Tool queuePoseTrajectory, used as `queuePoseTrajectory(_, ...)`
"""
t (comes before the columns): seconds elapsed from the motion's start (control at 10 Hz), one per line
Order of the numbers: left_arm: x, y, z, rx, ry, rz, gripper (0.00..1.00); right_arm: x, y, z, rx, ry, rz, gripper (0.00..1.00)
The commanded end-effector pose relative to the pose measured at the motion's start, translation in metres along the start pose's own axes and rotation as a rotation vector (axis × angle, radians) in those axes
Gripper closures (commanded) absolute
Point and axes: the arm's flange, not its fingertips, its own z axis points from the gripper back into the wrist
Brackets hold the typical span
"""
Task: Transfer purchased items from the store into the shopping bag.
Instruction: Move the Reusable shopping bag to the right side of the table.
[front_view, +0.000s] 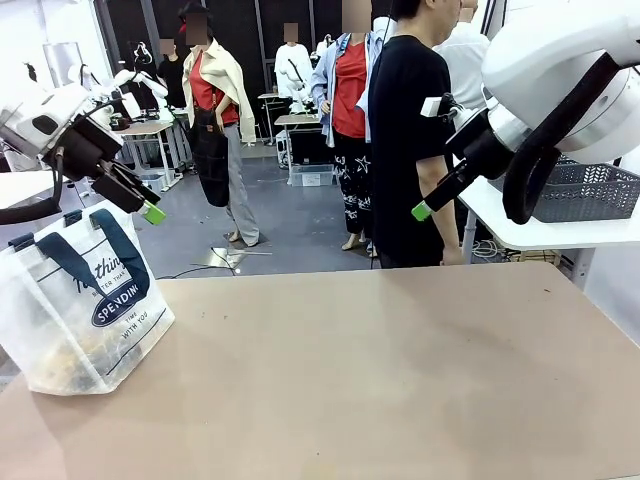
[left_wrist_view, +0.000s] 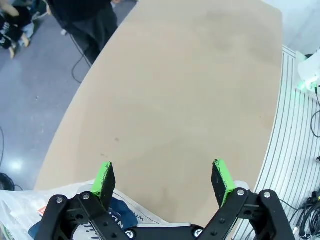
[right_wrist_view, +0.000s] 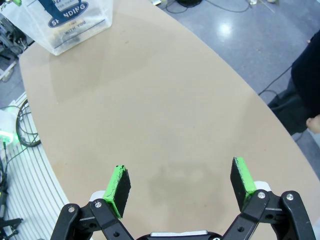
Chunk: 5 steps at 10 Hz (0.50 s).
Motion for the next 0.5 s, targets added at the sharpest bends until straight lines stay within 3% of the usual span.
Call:
queuePoseTrajectory(0.0,0.0019,0.0002,-0.002,-0.018,0.006,-0.002,0.0,-0.0019,-0.0002,0.0013,0.001,0.018,0.005,0.0)
queuePoseTrajectory(0.4,0.0019,0.0002,-0.002,-0.018,0.006,-0.002,0.0,-0.0019,-0.0002,0.0013,0.001,0.018,0.005,0.0)
